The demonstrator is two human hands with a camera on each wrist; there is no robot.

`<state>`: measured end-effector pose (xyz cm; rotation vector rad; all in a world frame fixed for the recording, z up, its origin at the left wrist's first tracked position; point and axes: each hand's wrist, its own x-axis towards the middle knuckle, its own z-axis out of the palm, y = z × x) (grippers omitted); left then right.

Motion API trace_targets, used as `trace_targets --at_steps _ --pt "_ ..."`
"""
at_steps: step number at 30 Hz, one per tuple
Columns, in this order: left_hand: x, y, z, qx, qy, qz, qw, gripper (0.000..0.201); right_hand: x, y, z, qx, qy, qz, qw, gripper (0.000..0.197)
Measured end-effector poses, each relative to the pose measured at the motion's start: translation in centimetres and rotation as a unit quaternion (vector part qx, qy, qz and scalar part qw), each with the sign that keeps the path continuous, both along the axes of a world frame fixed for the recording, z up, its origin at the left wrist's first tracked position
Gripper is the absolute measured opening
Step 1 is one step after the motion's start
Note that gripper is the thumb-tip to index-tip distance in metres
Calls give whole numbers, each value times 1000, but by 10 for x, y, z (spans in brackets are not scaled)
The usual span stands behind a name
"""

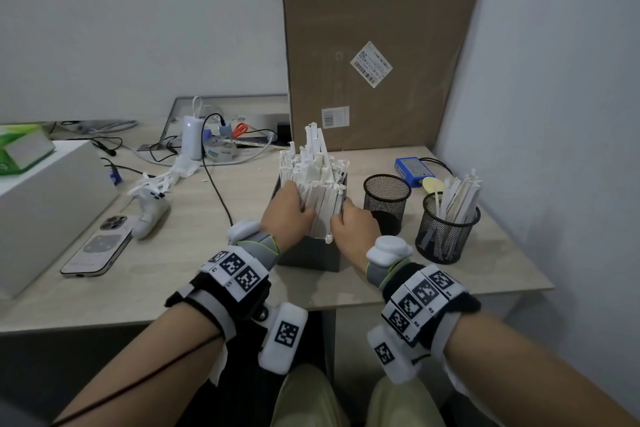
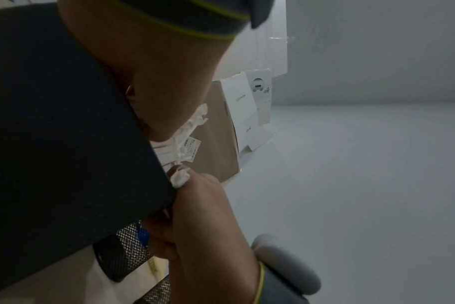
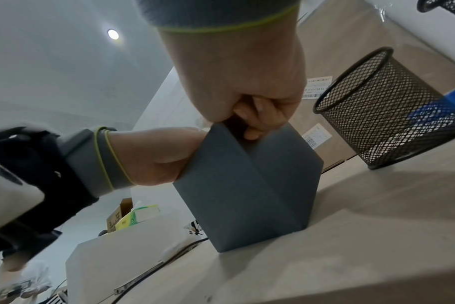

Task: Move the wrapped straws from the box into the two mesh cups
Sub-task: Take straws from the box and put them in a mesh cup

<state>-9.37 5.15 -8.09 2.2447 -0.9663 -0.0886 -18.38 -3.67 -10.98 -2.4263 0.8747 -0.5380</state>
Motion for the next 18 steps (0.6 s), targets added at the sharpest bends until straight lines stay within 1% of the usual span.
trace_targets --at_steps 3,6,12,15,18 --pt "4 0 0 -8 13 -6 1000 17 0 0 0 3 -2 -2 1000 26" --pt "10 0 -1 -23 18 -13 999 28 1 -1 1 11 1 -2 1000 26" --pt "13 0 -1 -56 46 3 997 29 1 -2 0 13 9 -4 1000 27" --pt "12 3 2 -100 75 11 992 30 1 -2 0 17 11 -4 1000 28" --pt "10 6 6 -164 122 24 979 30 2 -2 0 23 11 -4 1000 27"
